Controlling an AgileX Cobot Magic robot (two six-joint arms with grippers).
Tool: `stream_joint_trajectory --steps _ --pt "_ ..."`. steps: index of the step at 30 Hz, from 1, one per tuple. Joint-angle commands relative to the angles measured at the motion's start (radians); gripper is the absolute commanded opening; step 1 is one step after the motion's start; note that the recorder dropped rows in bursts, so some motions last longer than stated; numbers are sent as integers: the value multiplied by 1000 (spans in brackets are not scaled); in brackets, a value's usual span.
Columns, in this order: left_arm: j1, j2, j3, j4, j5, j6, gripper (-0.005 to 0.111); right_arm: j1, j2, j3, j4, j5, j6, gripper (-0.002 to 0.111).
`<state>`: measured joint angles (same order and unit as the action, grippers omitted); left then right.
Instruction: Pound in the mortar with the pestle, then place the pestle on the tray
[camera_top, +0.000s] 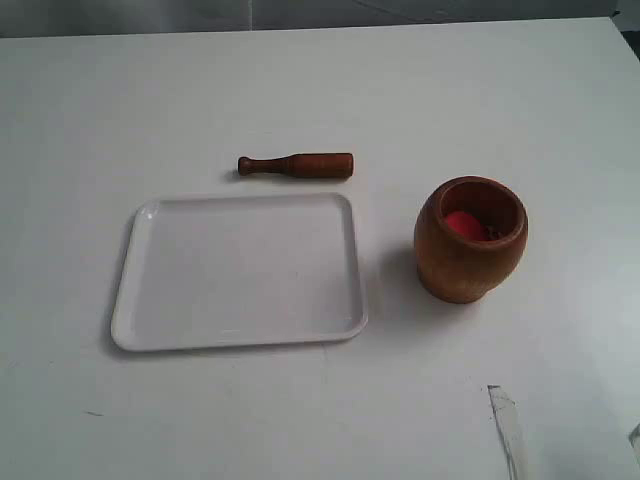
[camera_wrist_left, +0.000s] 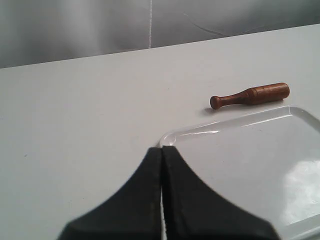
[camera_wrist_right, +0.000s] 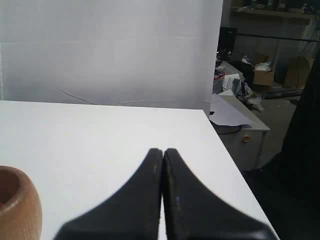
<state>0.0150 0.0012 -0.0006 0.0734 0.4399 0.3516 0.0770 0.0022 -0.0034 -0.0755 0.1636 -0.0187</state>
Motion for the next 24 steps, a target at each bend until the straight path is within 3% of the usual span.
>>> stream_joint_trajectory --steps 1,17,24 --pt "-8 -1 1 -7 -3 -8 0 -9 -2 3 7 3 -4 0" --pt "-8 -1 1 -7 -3 -8 0 -9 -2 3 9 -30 -4 0" --pt "-8 -1 1 -7 -3 -8 0 -9 -2 3 104 -91 0 0"
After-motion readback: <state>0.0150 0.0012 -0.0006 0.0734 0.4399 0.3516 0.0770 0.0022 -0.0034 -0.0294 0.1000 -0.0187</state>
